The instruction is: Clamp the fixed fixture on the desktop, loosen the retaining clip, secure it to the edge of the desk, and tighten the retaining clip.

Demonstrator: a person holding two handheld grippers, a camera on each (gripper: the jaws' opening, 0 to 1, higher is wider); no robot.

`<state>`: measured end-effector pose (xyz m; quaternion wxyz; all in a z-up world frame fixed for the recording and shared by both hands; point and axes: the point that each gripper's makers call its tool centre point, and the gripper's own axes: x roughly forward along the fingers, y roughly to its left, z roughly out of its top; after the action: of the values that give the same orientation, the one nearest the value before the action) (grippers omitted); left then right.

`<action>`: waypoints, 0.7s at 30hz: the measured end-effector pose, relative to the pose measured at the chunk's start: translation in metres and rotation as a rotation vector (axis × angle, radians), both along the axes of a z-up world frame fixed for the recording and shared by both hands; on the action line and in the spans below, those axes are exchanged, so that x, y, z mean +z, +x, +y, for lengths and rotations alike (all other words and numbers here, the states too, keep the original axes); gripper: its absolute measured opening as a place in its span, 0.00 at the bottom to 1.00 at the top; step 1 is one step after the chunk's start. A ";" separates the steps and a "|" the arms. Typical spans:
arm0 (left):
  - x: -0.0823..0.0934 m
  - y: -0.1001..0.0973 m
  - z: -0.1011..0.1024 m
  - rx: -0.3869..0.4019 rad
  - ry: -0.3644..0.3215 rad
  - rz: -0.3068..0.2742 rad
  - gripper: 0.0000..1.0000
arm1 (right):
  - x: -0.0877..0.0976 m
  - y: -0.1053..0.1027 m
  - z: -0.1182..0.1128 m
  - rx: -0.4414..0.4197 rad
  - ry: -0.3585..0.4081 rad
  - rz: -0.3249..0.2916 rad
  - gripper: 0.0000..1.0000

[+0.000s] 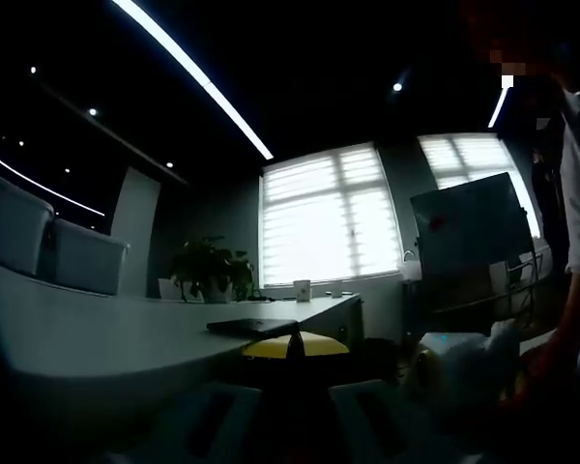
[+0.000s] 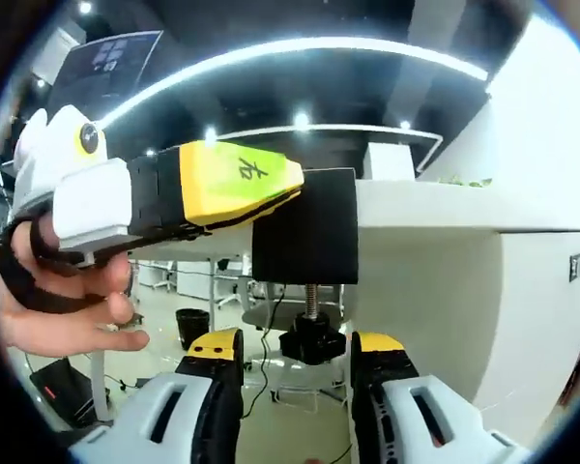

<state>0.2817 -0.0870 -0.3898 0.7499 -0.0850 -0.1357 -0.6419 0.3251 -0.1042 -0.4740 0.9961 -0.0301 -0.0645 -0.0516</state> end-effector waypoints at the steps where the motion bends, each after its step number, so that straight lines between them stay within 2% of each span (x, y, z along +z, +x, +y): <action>1: 0.000 0.000 0.000 0.000 0.001 -0.001 0.01 | -0.001 0.002 -0.001 -0.005 -0.006 0.004 0.40; 3: 0.000 0.000 0.000 -0.002 -0.001 0.000 0.01 | -0.001 0.006 -0.002 -0.010 -0.012 0.009 0.35; 5: 0.000 0.000 0.000 -0.005 -0.002 0.002 0.01 | -0.003 0.008 -0.011 -0.050 -0.046 0.024 0.27; 11: 0.000 0.000 0.000 -0.004 -0.003 0.001 0.01 | -0.005 0.008 -0.008 0.047 -0.066 0.024 0.26; 13: -0.001 -0.001 0.000 0.004 0.002 -0.010 0.01 | -0.006 0.009 -0.006 0.102 -0.045 0.028 0.26; 21: 0.000 0.000 0.000 0.000 -0.003 -0.005 0.01 | -0.007 0.013 -0.001 0.371 -0.060 0.041 0.26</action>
<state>0.2814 -0.0870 -0.3902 0.7495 -0.0845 -0.1385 -0.6418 0.3384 -0.1055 -0.4807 0.9883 -0.0482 -0.0499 0.1358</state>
